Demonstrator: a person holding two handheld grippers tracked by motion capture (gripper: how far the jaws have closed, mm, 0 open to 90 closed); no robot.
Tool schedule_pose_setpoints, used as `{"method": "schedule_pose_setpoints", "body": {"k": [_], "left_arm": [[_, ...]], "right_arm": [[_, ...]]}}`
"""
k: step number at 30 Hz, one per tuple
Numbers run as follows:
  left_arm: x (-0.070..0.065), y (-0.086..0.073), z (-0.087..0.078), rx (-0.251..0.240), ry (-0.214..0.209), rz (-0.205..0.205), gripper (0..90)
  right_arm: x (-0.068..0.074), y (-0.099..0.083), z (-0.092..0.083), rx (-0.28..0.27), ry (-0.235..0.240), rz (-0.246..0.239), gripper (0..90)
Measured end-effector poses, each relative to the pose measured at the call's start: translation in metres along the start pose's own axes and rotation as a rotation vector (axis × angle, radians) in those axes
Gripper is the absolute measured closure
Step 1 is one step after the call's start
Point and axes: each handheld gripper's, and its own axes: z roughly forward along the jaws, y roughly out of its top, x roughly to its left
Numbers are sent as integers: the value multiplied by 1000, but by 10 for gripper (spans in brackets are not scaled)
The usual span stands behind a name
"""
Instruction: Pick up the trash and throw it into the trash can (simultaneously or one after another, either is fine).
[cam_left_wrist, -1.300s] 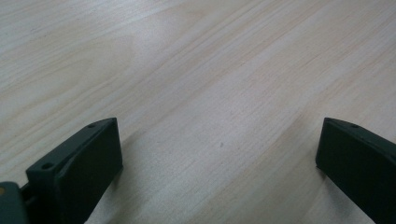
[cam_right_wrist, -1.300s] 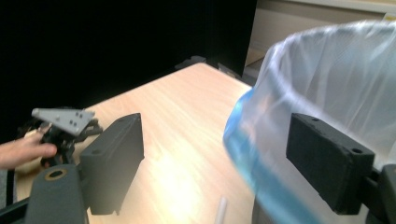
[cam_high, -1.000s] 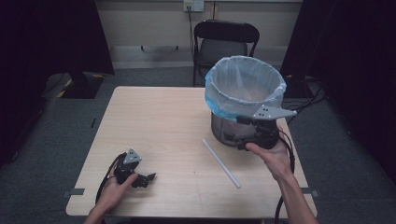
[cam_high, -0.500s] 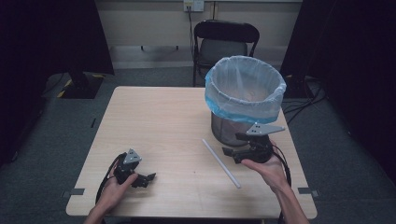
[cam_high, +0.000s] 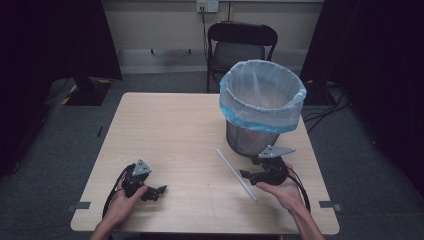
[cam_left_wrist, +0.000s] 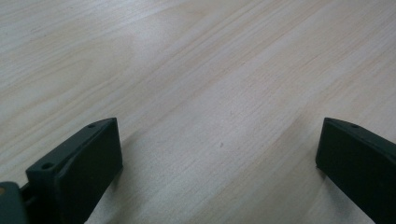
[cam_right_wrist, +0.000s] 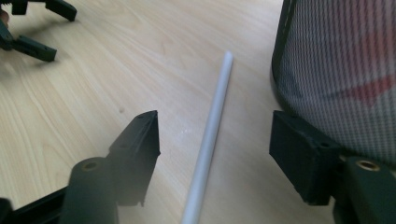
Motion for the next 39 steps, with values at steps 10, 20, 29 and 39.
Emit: {"method": "schedule_pose_setpoints", "body": {"k": [10,20,29,39], "left_arm": [[0,0,0,0,0,-2,0],[0,0,0,-4,-4,-2,0],[0,0,0,-4,-3,-2,0],[0,0,0,-4,-4,-2,0]], "right_arm": [[-3,-33,17,63,30,32,584],[5,-48,17,114,43,20,703],[9,-52,22,146,42,-13,751],[19,-48,27,156,-8,-86,793]]}}
